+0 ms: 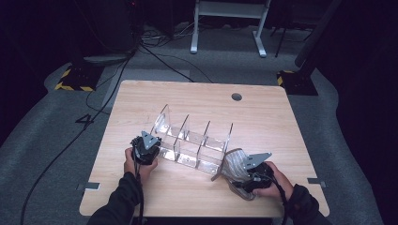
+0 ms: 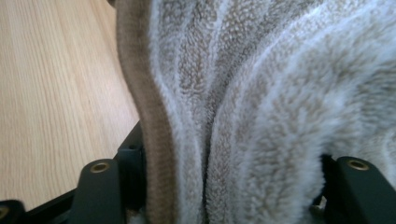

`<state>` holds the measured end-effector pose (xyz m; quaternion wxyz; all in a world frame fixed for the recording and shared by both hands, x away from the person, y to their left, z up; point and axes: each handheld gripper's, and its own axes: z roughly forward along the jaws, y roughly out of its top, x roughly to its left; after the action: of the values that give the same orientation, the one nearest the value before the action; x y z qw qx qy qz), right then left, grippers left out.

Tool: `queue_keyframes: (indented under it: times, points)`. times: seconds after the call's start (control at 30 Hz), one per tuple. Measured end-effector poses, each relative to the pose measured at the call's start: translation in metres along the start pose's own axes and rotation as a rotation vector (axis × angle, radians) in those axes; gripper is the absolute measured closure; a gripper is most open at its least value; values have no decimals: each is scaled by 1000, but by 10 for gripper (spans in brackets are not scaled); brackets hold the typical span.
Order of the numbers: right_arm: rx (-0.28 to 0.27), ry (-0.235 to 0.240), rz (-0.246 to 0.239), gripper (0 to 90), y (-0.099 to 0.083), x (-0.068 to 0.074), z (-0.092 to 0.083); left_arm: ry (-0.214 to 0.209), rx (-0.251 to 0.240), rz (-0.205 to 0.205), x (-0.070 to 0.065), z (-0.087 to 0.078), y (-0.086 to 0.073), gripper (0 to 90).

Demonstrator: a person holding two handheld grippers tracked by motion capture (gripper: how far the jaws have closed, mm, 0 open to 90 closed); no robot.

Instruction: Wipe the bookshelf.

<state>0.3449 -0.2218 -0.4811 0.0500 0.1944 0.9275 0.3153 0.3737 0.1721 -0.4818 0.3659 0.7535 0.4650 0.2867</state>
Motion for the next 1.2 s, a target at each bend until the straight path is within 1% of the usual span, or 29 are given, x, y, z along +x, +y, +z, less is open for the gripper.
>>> queue_keyframes:
  times: [0.1, 0.13, 0.2, 0.23, 0.27, 0.33, 0.37, 0.4, 0.43, 0.5, 0.6, 0.63, 0.67, 0.7, 0.73, 0.77, 0.8, 0.83, 0.9, 1.0, 1.1, 1.13, 1.17, 1.2]
  points:
    - [7, -5, 0, 372, -1, 2, 1, 0, 1, -1, 0, 0, 0, 840]
    - [17, -9, -11, 367, 0, 3, 1, 1, 3, 1, 0, 0, 0, 836]
    - [20, -10, -13, 367, 0, 3, 2, 0, 3, 2, 0, 0, 0, 835]
    - [39, -21, -22, 365, 2, 7, 3, 1, 2, 3, 0, 0, 0, 829]
    - [50, -18, -25, 361, 3, 8, 2, 0, 3, 1, 0, 0, 0, 829]
    - [57, -18, -27, 357, 4, 9, 3, -1, 6, 2, 0, 0, 0, 827]
    - [65, -18, -34, 352, 4, 10, 3, -3, 7, 1, 0, 0, 0, 827]
    - [76, -21, -28, 348, 6, 11, 3, -3, 8, 2, -1, 0, 0, 821]
    - [83, -25, -31, 348, 6, 12, 3, -3, 8, 3, -1, 0, 0, 821]
    - [89, -31, -25, 345, 7, 13, 4, -4, 9, 4, 0, 1, 0, 820]
    - [86, -21, -27, 350, 7, 11, 4, -5, 12, 5, 0, 1, 0, 819]
    - [87, -22, -26, 365, 7, 11, 4, -7, 12, 3, -1, 1, 0, 819]
    - [92, -31, -22, 414, 8, 10, 4, -6, 14, 4, -1, 2, 0, 817]
    - [100, -29, -20, 505, 9, 11, 3, -6, 16, 4, -1, 2, 0, 813]
    - [102, -28, -19, 548, 10, 10, 2, -4, 19, 7, -1, 2, 0, 812]
    - [102, -28, -19, 548, 10, 10, 2, -4, 19, 7, -1, 2, 0, 811]
    - [99, -29, -21, 587, 10, 10, 2, -5, 20, 8, -1, 2, 0, 811]
    - [101, -34, -21, 649, 11, 10, 2, -5, 22, 8, -1, 2, 0, 810]
    - [104, -34, -32, 681, 12, 11, 2, -7, 24, 6, -1, 2, -1, 810]
    - [102, -38, -37, 699, 12, 12, 2, -7, 24, 7, -1, 2, -1, 808]
    - [77, -34, -46, 730, 9, 11, 0, -7, 28, 12, -1, 3, -1, 807]
    - [68, -39, -51, 737, 8, 11, -1, -7, 28, 12, -1, 3, -1, 807]
    - [58, -55, -53, 741, 8, 11, -2, -9, 28, 11, 0, 4, -1, 807]
    - [58, -55, -53, 741, 8, 11, -2, -9, 28, 11, 0, 4, -1, 807]
